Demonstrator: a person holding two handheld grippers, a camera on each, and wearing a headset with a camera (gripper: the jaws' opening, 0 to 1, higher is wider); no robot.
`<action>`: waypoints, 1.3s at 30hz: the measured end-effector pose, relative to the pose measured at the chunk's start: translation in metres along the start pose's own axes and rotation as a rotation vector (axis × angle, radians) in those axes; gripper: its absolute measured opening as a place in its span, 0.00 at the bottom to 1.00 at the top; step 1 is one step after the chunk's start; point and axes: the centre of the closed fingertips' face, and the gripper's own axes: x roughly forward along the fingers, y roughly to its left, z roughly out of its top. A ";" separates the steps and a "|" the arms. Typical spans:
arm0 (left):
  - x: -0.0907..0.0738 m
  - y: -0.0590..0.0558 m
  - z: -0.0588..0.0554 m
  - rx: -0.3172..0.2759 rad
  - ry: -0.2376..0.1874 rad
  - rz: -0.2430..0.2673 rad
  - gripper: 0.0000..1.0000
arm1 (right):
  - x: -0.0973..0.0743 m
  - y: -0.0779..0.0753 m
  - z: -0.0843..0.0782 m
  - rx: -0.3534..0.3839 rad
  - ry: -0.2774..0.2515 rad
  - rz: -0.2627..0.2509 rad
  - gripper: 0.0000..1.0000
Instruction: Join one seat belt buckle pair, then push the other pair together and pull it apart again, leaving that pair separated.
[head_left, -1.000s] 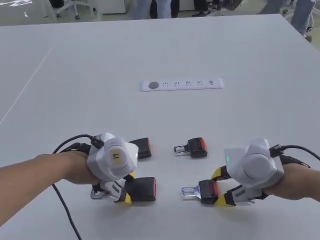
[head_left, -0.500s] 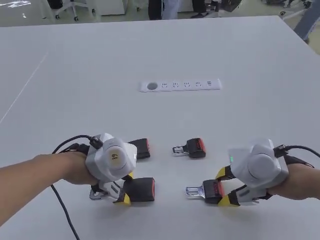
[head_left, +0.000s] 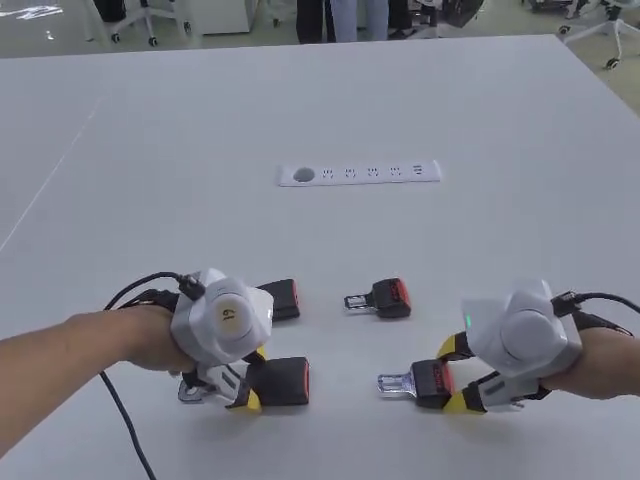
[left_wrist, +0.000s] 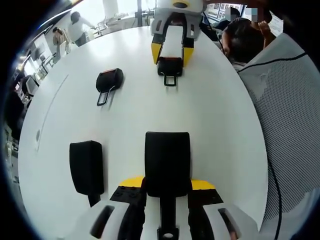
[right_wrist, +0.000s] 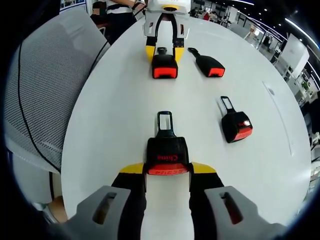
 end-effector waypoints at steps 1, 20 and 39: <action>0.000 0.000 0.000 -0.002 -0.001 0.001 0.33 | 0.001 0.000 -0.001 -0.001 0.003 -0.002 0.31; -0.006 0.003 -0.006 -0.027 0.011 0.030 0.43 | 0.001 0.001 -0.001 0.004 0.022 -0.007 0.45; -0.043 0.008 -0.012 -0.084 -0.024 0.057 0.48 | -0.038 -0.018 0.002 0.012 -0.006 -0.033 0.57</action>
